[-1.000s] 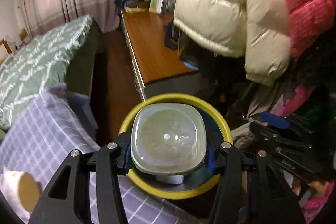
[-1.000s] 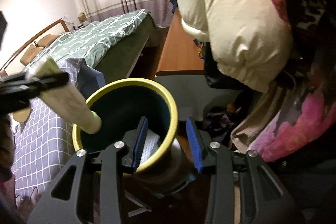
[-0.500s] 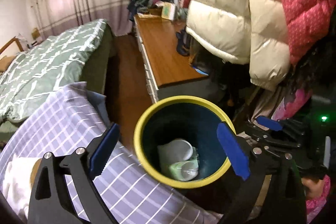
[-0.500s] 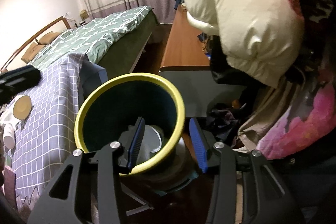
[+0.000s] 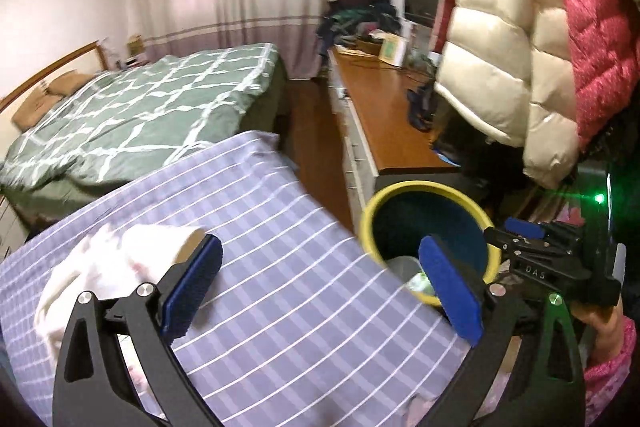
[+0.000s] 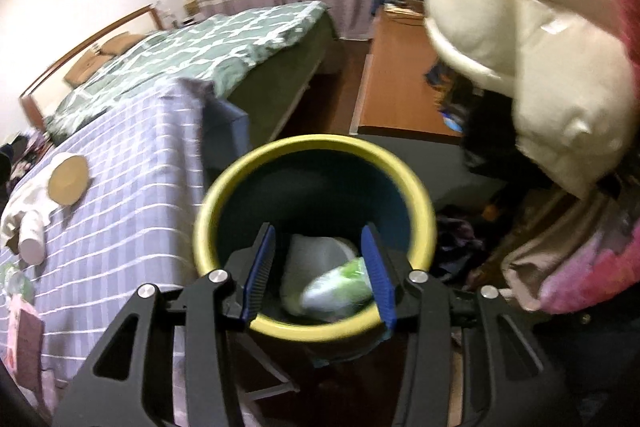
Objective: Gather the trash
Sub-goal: 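Reach the right tool to the white paper cup and grasp its rim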
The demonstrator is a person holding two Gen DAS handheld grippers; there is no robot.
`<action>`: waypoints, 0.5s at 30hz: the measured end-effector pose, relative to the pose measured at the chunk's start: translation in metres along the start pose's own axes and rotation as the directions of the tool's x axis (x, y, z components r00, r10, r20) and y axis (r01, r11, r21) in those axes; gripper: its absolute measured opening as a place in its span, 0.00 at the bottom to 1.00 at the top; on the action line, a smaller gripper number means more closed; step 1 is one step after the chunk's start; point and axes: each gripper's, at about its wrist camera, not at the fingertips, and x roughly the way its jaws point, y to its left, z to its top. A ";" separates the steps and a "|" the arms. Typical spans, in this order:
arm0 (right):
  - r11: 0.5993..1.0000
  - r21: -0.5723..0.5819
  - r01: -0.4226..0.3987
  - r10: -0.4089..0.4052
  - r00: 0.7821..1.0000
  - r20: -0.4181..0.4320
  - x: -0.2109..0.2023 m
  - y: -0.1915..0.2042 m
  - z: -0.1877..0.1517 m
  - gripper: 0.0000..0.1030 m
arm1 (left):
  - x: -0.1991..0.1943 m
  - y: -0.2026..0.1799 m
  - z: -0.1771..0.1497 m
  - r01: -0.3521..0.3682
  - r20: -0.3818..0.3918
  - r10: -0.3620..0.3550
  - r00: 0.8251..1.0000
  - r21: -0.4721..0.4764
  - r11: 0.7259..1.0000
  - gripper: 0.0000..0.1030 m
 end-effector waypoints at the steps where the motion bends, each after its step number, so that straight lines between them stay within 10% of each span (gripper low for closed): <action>1: 1.000 -0.017 -0.013 0.013 1.000 -0.004 0.002 0.011 0.002 0.42 | -0.005 0.011 -0.005 -0.010 0.004 0.011 1.000 -0.016 1.000 0.95; 15: 0.927 -0.277 -0.254 0.236 0.967 -0.097 0.041 0.188 0.037 0.42 | -0.093 0.193 -0.103 -0.299 0.000 0.312 0.950 -0.290 0.909 0.95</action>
